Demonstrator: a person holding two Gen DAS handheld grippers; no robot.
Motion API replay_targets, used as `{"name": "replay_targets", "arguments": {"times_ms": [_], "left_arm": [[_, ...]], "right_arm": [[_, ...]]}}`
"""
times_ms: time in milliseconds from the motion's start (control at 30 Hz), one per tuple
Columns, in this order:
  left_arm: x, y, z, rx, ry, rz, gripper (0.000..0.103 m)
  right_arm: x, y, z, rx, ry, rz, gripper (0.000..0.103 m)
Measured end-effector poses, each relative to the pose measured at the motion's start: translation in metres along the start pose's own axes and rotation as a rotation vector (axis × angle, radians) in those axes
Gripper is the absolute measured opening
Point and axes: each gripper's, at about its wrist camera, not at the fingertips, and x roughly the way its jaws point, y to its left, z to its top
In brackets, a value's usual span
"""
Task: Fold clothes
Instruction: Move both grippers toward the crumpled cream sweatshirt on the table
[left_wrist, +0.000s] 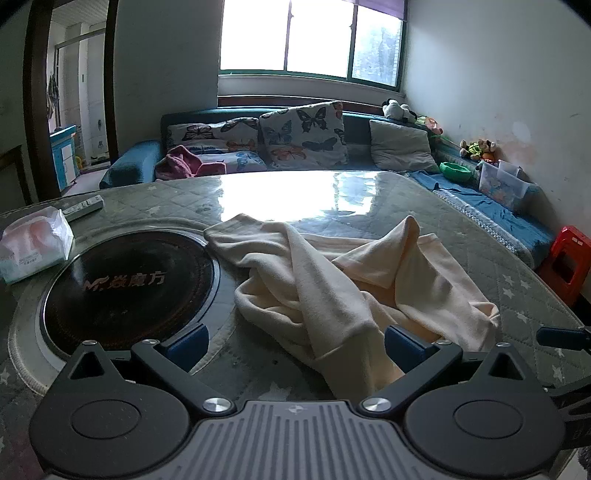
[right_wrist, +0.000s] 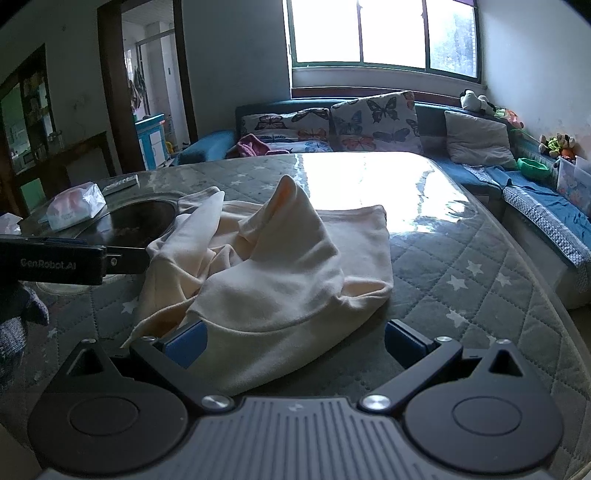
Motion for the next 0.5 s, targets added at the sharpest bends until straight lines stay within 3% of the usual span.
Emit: {"name": "replay_targets", "arguments": {"times_ms": [500], "left_arm": [[0.01,-0.008,0.009,0.017,0.008,-0.008,0.102]], "right_arm": [[0.011,-0.004,0.008,-0.005,0.004,-0.003,0.103]]}}
